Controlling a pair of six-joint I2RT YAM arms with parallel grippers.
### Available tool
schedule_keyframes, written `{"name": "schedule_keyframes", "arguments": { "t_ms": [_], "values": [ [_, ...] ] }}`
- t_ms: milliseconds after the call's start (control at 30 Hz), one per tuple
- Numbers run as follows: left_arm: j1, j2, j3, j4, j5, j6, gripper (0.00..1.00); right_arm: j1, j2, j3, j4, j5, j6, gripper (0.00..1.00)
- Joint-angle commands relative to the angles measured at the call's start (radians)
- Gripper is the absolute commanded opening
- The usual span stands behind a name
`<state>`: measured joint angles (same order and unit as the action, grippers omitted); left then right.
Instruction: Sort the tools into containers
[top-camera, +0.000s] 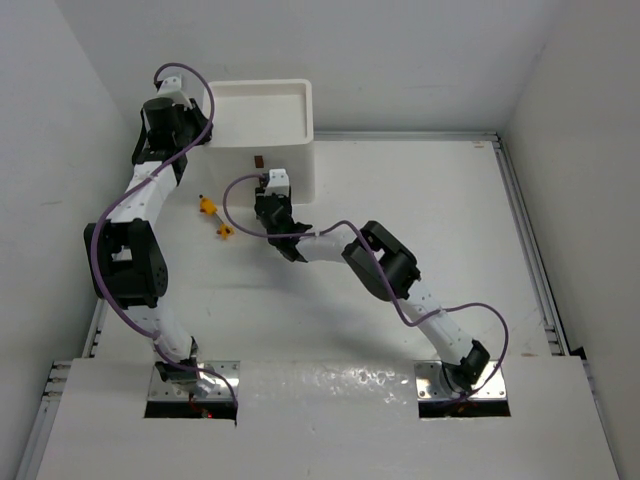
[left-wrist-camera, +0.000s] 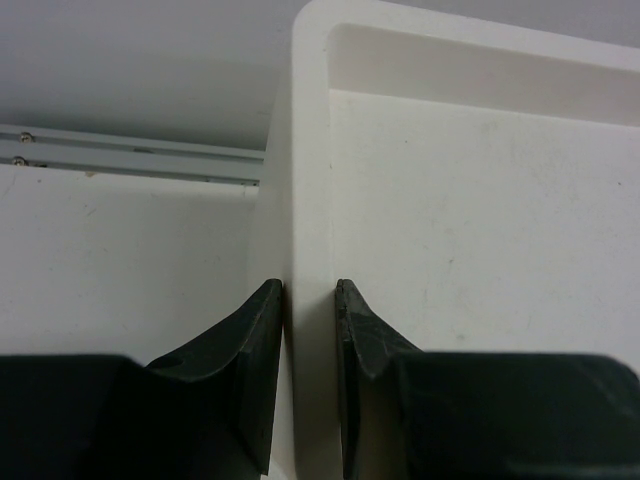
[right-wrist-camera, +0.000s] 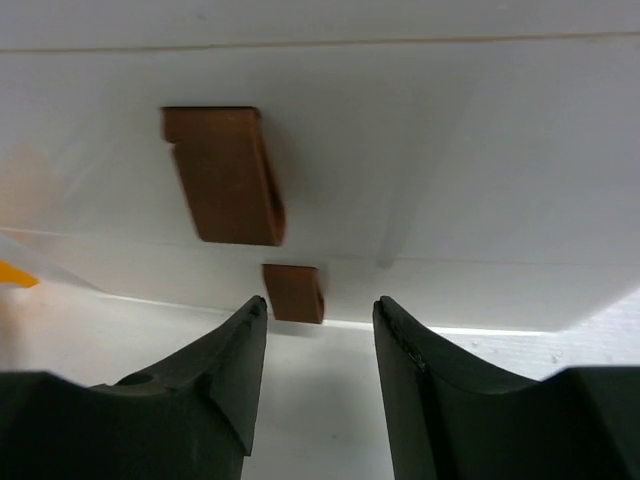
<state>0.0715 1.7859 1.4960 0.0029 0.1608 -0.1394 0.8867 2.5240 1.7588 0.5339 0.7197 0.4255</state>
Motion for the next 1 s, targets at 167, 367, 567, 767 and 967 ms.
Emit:
{"name": "schedule_keyframes", "arguments": {
  "t_ms": [167, 367, 567, 767, 967],
  "values": [
    [-0.006, 0.023, 0.006, -0.086, 0.074, -0.017, 0.0, -0.035, 0.053, 0.094, 0.017, -0.034, 0.071, 0.48],
    [-0.004, 0.027, 0.01, -0.087, 0.069, -0.009, 0.0, -0.045, 0.101, 0.191, 0.006, -0.011, 0.038, 0.45],
    [-0.006, 0.029, 0.009, -0.09, 0.075, 0.004, 0.0, -0.045, 0.07, 0.143, 0.11, 0.001, -0.034, 0.39],
    [-0.006, 0.036, 0.006, -0.092, 0.074, 0.006, 0.0, -0.045, 0.022, 0.09, 0.173, -0.014, -0.088, 0.44],
    [-0.006, 0.043, 0.01, -0.095, 0.079, 0.004, 0.0, -0.045, 0.028, 0.151, 0.16, -0.011, -0.097, 0.44]
  ]
}}
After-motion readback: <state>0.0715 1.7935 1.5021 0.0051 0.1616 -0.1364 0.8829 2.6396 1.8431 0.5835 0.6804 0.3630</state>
